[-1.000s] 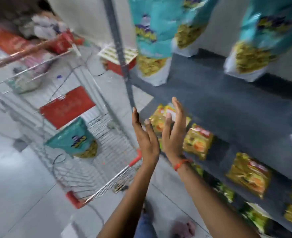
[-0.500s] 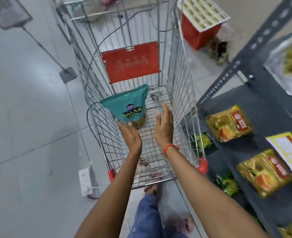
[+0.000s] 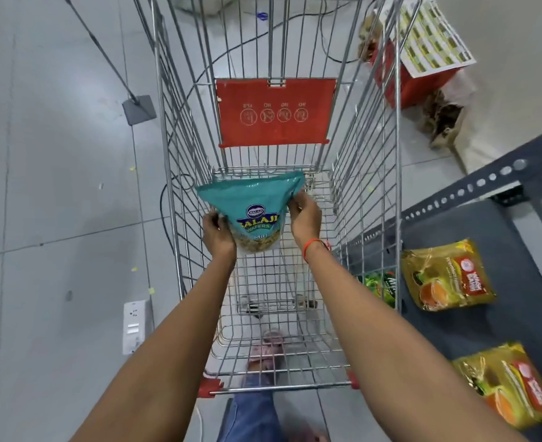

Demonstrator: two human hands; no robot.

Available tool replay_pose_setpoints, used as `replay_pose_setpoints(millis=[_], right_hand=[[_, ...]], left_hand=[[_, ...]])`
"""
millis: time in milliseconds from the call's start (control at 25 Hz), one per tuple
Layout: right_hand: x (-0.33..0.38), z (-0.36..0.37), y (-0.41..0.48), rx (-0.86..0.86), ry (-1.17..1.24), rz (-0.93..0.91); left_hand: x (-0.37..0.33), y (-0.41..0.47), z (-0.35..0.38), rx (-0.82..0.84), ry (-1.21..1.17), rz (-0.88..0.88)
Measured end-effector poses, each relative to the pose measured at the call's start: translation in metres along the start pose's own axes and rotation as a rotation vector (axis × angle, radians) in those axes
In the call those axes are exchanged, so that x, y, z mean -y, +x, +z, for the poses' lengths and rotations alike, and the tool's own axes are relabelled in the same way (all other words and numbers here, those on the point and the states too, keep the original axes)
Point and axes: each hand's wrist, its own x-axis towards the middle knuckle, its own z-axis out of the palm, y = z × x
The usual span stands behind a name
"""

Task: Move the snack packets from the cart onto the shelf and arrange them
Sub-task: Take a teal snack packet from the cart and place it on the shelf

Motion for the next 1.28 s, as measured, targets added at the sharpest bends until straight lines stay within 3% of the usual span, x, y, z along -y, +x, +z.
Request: replay_pose_setpoints(millis=[120, 360, 560, 800, 960, 1280], right_hand=[[-0.001, -0.021, -0.018, -0.082, -0.019, -0.055], [0.035, -0.107, -0.100, -0.272, 0.068, -0.396], [0.058, -0.232, -0.182, -0.596, 0.179, -0.509], [0.043, -0.374, -0.259, -0.913, 0.458, -0.542], [0.009, -0.447, -0.294, -1.053, 0.510, -0.515], [-0.016, -0.555, -0.311, -1.241, 0.481, -0.531]], left_hand=[[-0.011, -0.016, -0.009, 0.031, 0.052, 0.063], [-0.084, -0.096, -0.045, 0.200, -0.113, 0.475], [-0.156, -0.214, -0.059, 0.470, -0.278, 0.758], [-0.172, -0.356, -0.007, 0.873, -0.301, 0.755], [-0.177, -0.441, 0.030, 1.055, -0.276, 0.785], [-0.192, -0.549, 0.107, 1.205, -0.185, 0.825]])
